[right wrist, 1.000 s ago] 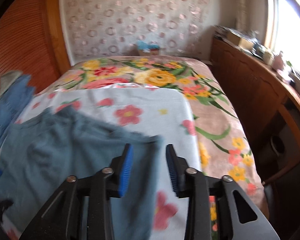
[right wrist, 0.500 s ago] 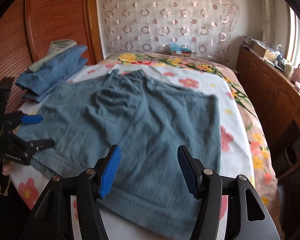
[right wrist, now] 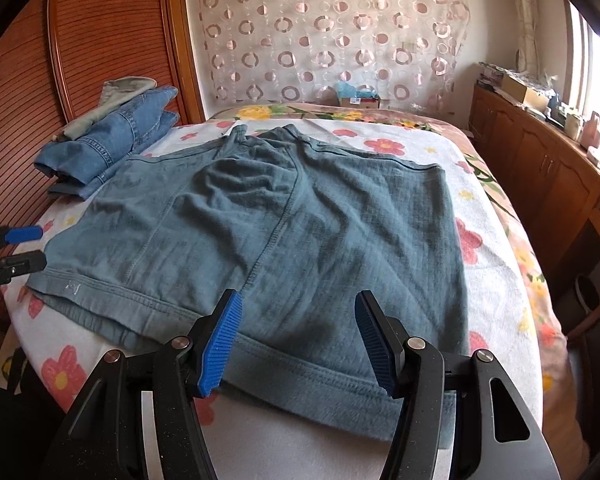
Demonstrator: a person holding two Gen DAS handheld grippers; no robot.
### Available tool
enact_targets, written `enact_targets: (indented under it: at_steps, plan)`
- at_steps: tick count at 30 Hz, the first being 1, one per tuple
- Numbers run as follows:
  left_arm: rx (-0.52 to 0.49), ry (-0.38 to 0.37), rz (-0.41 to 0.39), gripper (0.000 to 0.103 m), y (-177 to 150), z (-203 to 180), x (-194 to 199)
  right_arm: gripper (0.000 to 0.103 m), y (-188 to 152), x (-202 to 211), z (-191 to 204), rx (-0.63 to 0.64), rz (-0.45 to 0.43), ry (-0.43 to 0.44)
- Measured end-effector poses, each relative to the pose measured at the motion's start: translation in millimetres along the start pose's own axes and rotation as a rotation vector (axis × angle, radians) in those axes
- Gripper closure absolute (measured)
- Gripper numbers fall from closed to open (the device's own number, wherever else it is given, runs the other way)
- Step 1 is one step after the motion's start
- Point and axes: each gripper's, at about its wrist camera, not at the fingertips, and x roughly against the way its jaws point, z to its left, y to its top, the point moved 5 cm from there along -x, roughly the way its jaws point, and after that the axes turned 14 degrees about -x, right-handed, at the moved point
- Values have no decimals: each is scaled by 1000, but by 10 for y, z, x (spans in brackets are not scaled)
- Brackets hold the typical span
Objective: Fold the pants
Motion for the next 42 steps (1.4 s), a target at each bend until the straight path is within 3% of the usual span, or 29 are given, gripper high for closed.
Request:
enact_targets:
  at_steps: [4, 9, 16, 21, 26, 42]
  plan:
    - [34, -14, -2, 18, -150, 17, 78, 42, 138, -172, 65, 8, -5, -2]
    - [21, -33, -3, 40, -253, -73, 131, 42, 221, -301, 132, 17, -13, 4]
    - [21, -24, 11, 62, -301, -81, 97, 42, 289, -467, 168, 13, -16, 4]
    - [6, -11, 12, 86, -308, -89, 74, 42, 296, -464, 156, 12, -19, 5]
    - [-49, 5, -22, 93, -181, -181, 157, 42, 282, -494, 134, 3, -16, 6]
    - [-216, -54, -121, 94, 737, -741, 219, 42, 286, -523, 14, -36, -38, 29]
